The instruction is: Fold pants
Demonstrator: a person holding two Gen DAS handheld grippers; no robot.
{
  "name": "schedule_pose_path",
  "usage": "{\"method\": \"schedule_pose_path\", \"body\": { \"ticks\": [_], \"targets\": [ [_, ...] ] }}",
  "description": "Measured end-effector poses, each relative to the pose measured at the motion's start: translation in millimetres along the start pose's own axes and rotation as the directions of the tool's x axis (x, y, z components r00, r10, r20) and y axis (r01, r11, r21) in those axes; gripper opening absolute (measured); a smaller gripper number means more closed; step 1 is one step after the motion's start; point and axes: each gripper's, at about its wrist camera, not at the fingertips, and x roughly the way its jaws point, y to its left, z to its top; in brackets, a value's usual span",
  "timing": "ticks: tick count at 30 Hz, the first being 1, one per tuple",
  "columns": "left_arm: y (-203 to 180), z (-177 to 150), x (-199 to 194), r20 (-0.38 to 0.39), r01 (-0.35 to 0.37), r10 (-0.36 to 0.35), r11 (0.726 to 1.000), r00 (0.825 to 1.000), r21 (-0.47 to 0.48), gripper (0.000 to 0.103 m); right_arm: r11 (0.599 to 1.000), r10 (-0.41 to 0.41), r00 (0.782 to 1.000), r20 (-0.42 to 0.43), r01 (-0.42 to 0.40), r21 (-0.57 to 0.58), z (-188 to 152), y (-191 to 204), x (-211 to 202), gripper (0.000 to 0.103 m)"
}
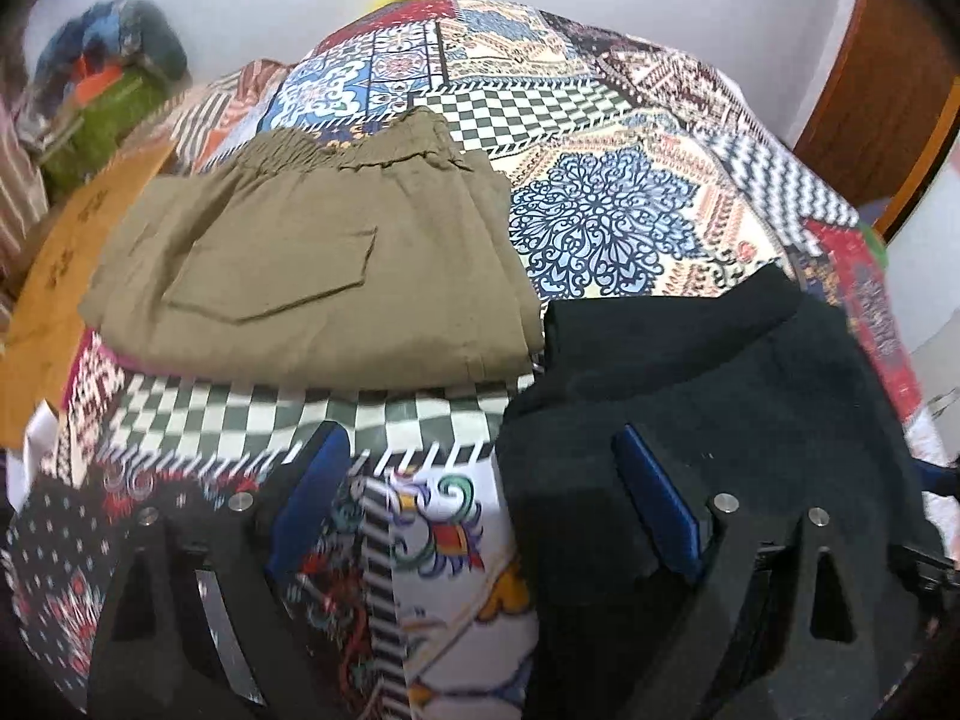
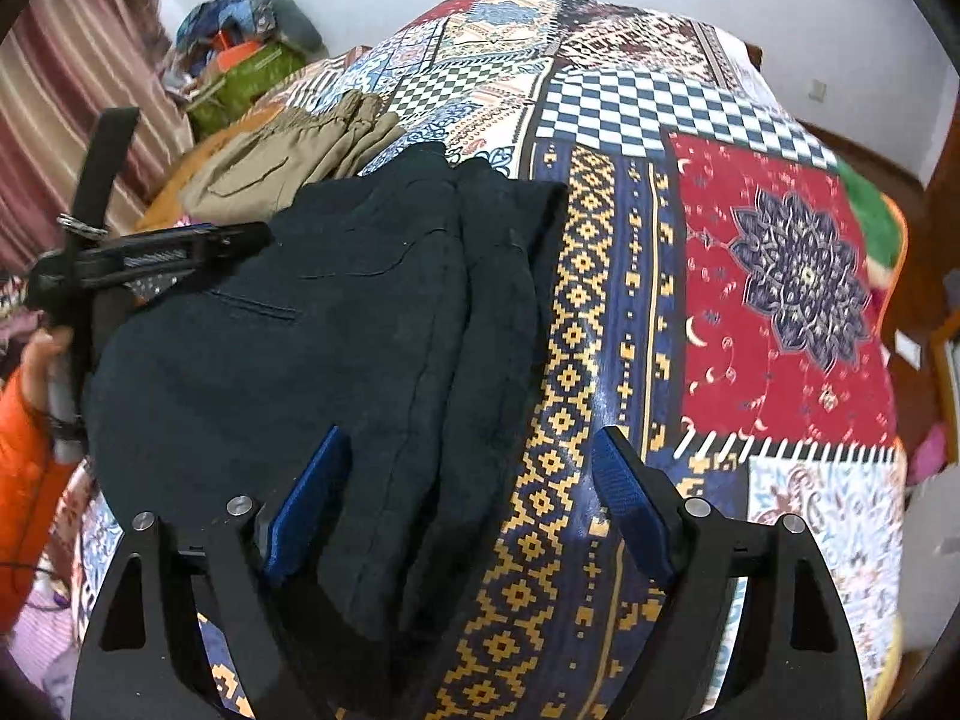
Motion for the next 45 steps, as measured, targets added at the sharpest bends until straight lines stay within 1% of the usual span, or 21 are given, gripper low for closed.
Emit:
{"method": "schedule_pose_path", "body": {
  "ticks": [3,5,7,10,14,15,17,20,23,26,27,28,30,31,34,36,38,39,41,43,45],
  "targets": [
    [-5.9,3.7,10.9,-0.006,-0.038,0.038,0.999,0.999,0.033,0.092,1.000,0.003,1.000,0.008,-0.003,0.010,-2.2,-0.9,-0.7,0.081],
    [-6.0,7.4,11.6,-0.016,-0.042,0.042,0.998,0.999,0.040,0.092,1.000,0.012,1.000,0.008,-0.012,0.027,-2.5,-2.3,-0.4,0.081],
    [-3.2,12.7,1.8,-0.017,-0.032,0.033,0.999,0.999,0.039,0.087,0.999,0.022,1.000,0.010,-0.022,0.043,-4.6,-1.4,-5.0,0.081],
    [3.8,17.4,-27.4,0.017,-0.040,0.039,0.998,0.999,0.038,0.087,0.999,0.002,1.000,0.024,-0.003,0.036,-4.2,-1.7,-21.7,0.081],
    [15.3,14.4,-70.7,0.052,0.015,-0.016,1.000,0.999,0.014,0.088,0.998,-0.006,0.997,0.074,0.001,0.063,-3.5,-10.5,-49.7,0.083],
    [16.8,10.2,-81.0,0.055,0.042,-0.043,0.999,0.998,0.012,0.091,0.997,0.000,0.996,0.091,-0.007,0.075,-4.0,-12.6,-56.9,0.083],
    [14.9,-0.1,-91.0,0.049,0.069,-0.070,0.997,0.996,0.025,0.092,0.995,0.018,0.993,0.116,-0.029,0.096,-6.3,-14.5,-68.0,0.083],
    [7.7,-20.7,-90.8,0.019,0.069,-0.070,0.996,0.997,0.058,0.092,0.993,0.040,0.992,0.118,-0.053,0.104,-13.0,-11.7,-70.6,0.083],
    [2.8,-45.5,-71.6,-0.042,0.033,-0.030,0.996,0.999,0.080,0.093,0.996,0.037,0.996,0.075,-0.043,0.077,-21.4,-0.4,-58.2,0.083],
    [10.1,-58.2,-65.2,-0.045,0.032,-0.030,0.998,0.999,0.057,0.095,1.000,-0.001,1.000,0.018,0.001,0.026,-31.5,9.9,-39.8,0.083],
    [15.0,-59.3,-66.4,-0.044,0.026,-0.024,0.999,0.999,0.048,0.096,1.000,-0.001,1.000,0.015,0.001,0.022,-33.3,8.6,-39.2,0.083],
    [19.7,-59.5,-68.5,-0.040,-0.012,0.014,0.999,0.999,0.046,0.096,0.999,0.009,1.000,0.014,-0.009,0.034,-34.8,6.0,-40.3,0.083],
    [28.2,-60.5,-72.1,-0.033,-0.124,0.126,0.990,0.991,0.061,0.095,0.999,0.013,1.000,0.019,-0.014,0.049,-34.0,-0.2,-46.7,0.083],
    [37.1,-62.1,-75.9,-0.037,-0.132,0.134,0.990,0.990,0.051,0.095,0.999,0.005,1.000,0.026,-0.006,0.052,-33.4,-1.9,-50.5,0.083],
    [53.9,-65.6,-87.4,-0.045,-0.076,0.075,0.997,0.996,-0.003,0.094,0.998,-0.005,0.999,0.052,0.001,0.064,-28.4,-8.3,-62.3,0.083],
    [53.8,-67.1,-95.8,-0.038,-0.025,0.025,1.000,0.999,-0.013,0.095,0.997,0.007,0.998,0.067,-0.012,0.077,-22.3,-11.4,-65.9,0.083],
    [48.0,-65.9,-102.9,-0.023,0.045,-0.046,0.999,0.999,-0.025,0.095,0.995,0.030,0.996,0.081,-0.037,0.092,-17.0,-11.7,-66.8,0.083],
    [43.7,-64.6,-104.4,-0.019,0.090,-0.090,0.995,0.996,-0.034,0.095,0.994,0.043,0.995,0.085,-0.052,0.096,-14.9,-10.1,-65.4,0.083],
    [32.7,-61.1,-103.2,-0.023,0.182,-0.184,0.982,0.983,-0.052,0.096,0.993,0.067,0.994,0.089,-0.075,0.095,-7.7,-6.4,-61.9,0.083],
    [21.0,-57.4,-97.0,-0.040,0.240,-0.242,0.969,0.969,-0.054,0.097,0.994,0.072,0.994,0.086,-0.079,0.079,-1.6,0.8,-56.6,0.083],
    [7.7,-55.1,-86.7,-0.071,0.265,-0.267,0.964,0.961,-0.039,0.097,0.994,0.077,0.994,0.077,-0.082,0.066,1.5,5.0,-50.8,0.083]
  ]
}}
